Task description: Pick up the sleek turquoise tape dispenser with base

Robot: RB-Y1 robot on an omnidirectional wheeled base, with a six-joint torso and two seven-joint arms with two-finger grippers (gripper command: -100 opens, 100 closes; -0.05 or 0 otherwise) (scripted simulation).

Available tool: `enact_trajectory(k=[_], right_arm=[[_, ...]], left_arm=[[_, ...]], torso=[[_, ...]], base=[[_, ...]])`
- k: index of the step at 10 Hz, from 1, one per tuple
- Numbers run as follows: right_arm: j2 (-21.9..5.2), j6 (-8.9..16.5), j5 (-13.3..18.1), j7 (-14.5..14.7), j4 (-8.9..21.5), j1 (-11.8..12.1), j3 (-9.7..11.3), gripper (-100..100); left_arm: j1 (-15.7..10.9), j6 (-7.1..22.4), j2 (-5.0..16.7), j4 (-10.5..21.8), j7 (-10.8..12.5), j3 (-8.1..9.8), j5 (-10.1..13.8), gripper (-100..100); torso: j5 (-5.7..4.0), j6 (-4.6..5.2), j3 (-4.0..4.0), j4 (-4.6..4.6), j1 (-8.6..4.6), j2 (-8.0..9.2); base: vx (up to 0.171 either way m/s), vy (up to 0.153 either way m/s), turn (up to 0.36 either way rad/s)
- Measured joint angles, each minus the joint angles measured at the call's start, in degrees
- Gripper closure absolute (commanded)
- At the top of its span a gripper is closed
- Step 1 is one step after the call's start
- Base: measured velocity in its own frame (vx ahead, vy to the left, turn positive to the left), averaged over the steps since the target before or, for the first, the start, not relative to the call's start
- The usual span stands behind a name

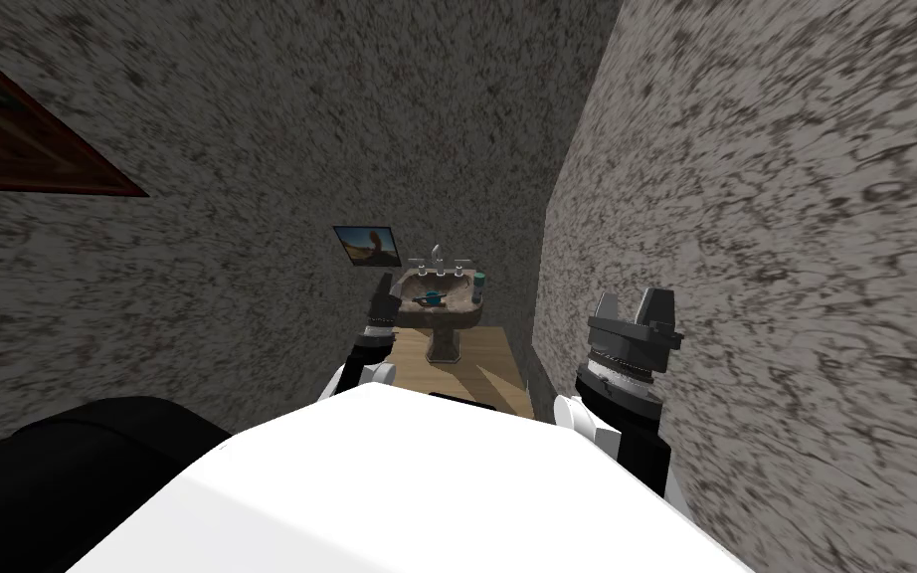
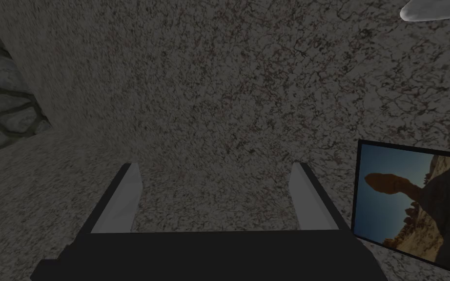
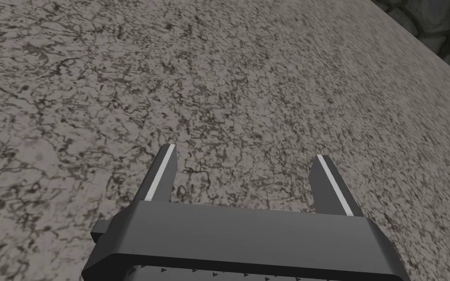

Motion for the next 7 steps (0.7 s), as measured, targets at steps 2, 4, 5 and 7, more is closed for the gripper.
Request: enact_trajectory(k=[2, 4, 5, 7], right_arm=[[0.00, 0.00, 0.00, 0.00, 0.00, 0.00, 0.00, 0], [0.01, 0.00, 0.00, 0.00, 0.00, 0.00, 0.00, 0], [0.01, 0.00, 0.00, 0.00, 0.00, 0.00, 0.00, 0], [0.00, 0.00, 0.00, 0.00, 0.00, 0.00, 0.00, 0]], left_arm=[[-0.58, 1.35, 2.95, 0.10, 1.09, 1.32, 1.68, -100], [-1.60, 3.60, 6.09, 0.21, 2.53, 2.85, 3.79, -100], [-2.18, 5.23, 7.77, -0.07, 3.47, 3.87, 5.16, -100], [-3.15, 7.59, 10.60, 0.22, 5.15, 5.49, 7.40, -100]], torso=[[-0.03, -0.01, 0.01, 0.00, -0.16, 0.01], [-0.05, -0.01, 0.01, 0.00, -0.24, 0.01], [-0.06, -0.01, -0.01, 0.00, -0.24, -0.03], [-0.05, 0.00, -0.03, -0.01, -0.21, -0.05]], base=[[-0.005, -0.059, 0.107], [0.001, -0.070, 0.107], [0.014, -0.082, 0.112], [0.008, -0.049, 0.076]])
